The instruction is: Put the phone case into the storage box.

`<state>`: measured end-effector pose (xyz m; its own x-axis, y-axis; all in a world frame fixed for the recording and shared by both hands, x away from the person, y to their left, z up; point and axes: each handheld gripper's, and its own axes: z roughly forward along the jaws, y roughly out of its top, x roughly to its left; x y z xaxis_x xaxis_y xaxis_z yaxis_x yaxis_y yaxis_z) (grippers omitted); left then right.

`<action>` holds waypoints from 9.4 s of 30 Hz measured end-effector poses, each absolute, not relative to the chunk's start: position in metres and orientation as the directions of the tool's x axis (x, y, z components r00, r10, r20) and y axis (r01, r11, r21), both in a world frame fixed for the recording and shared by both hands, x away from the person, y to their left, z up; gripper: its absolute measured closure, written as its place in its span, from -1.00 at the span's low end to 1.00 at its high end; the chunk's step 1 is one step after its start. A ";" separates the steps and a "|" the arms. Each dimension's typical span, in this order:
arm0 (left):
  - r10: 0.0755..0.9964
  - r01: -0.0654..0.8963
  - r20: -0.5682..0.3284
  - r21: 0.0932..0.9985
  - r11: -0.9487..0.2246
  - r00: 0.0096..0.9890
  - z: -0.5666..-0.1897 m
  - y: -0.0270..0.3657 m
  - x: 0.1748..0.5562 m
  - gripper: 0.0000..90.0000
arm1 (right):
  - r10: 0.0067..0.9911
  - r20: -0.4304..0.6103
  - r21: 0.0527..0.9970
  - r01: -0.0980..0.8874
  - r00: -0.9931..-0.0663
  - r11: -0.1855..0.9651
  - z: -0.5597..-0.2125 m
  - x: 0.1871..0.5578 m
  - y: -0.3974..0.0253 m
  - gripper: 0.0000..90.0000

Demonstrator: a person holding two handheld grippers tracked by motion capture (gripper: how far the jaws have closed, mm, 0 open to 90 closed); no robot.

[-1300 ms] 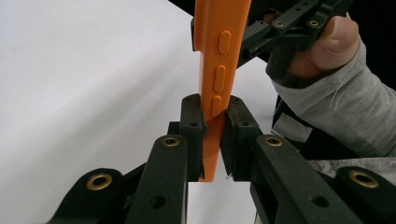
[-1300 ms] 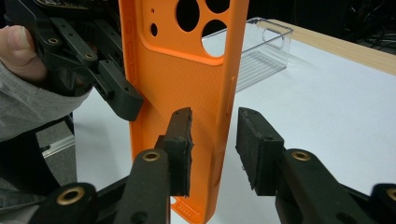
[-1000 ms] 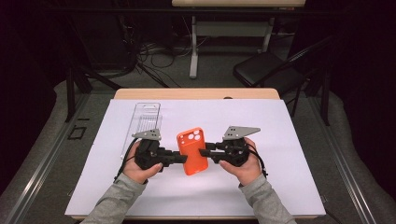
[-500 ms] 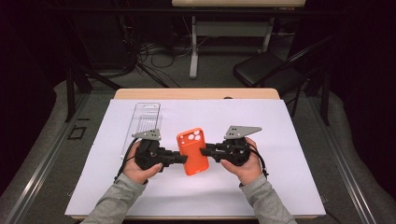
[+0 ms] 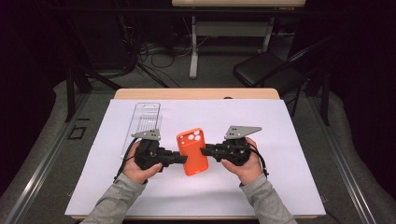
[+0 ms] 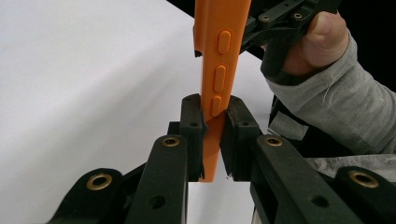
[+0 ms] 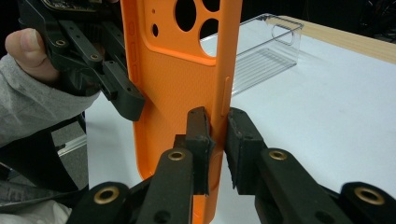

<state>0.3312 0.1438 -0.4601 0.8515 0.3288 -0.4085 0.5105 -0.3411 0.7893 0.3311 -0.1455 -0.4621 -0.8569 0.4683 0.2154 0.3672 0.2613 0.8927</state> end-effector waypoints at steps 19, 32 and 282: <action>0.328 0.514 -0.412 0.786 -0.343 0.850 -0.462 0.144 0.331 0.78 | 0.451 0.225 0.891 0.370 -0.864 0.264 -0.465 0.335 -0.148 0.82; 0.327 0.512 -0.410 0.787 -0.345 0.851 -0.462 0.143 0.332 0.78 | 0.448 0.228 0.892 0.370 -0.865 0.260 -0.466 0.335 -0.149 0.83; 0.699 0.301 0.178 0.809 -0.505 0.692 -0.439 0.132 0.309 0.80 | 0.706 0.028 0.863 0.373 -0.708 0.340 -0.485 0.305 -0.101 0.84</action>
